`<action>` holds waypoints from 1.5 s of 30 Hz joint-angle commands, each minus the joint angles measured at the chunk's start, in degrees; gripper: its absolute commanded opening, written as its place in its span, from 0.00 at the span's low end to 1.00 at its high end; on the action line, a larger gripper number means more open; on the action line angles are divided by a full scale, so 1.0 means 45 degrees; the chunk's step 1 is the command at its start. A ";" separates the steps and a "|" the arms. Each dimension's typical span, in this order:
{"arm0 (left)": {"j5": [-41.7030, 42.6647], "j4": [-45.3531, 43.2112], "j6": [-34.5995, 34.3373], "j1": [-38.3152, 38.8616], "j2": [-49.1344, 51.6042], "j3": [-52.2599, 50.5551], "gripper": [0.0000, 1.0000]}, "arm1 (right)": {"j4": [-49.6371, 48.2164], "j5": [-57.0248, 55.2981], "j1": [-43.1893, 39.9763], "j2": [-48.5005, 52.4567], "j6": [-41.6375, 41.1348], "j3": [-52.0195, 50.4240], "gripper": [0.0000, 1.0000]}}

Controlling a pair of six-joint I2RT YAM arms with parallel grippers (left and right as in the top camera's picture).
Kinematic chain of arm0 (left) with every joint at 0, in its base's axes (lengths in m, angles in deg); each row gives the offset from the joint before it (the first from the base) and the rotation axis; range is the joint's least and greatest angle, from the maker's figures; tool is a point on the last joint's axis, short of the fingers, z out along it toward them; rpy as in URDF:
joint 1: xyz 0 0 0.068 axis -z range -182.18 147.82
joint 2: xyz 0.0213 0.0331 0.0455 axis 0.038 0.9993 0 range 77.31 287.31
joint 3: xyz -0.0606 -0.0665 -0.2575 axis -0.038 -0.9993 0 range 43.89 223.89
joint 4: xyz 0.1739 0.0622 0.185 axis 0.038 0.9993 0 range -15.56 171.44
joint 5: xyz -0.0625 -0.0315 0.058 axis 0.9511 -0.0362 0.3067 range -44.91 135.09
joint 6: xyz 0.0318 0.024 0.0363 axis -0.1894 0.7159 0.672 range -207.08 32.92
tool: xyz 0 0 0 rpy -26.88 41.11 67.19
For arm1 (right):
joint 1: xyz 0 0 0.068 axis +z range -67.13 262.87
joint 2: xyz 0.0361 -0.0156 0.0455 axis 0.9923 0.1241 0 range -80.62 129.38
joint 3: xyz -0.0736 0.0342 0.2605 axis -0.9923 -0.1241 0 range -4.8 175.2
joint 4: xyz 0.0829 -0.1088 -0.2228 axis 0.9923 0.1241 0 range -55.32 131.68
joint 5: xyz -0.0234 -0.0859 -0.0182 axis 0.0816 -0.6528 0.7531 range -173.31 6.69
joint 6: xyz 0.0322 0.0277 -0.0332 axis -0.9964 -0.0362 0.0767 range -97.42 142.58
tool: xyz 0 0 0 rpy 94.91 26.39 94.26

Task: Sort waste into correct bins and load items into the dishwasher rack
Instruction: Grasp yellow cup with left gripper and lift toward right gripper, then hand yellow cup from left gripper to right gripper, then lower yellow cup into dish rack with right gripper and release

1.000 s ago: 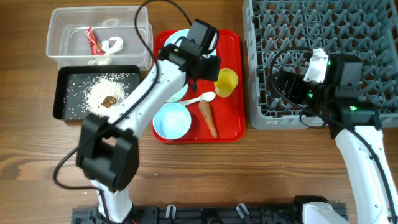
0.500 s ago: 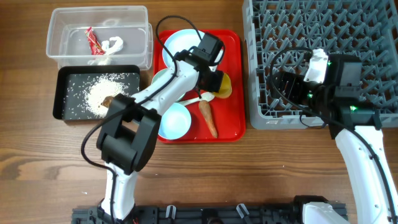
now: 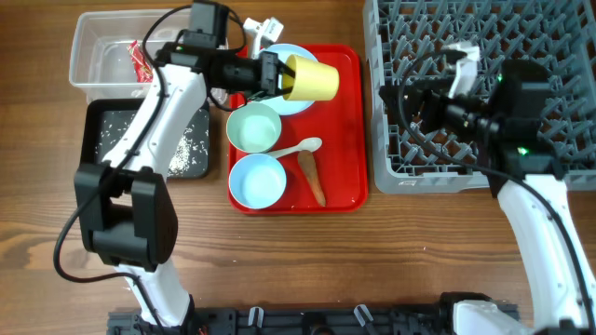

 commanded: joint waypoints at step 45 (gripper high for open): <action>-0.5629 0.0743 0.0073 0.0554 -0.0160 0.0121 0.54 | 0.6047 -0.6426 -0.0816 -0.0189 -0.0646 0.2210 0.53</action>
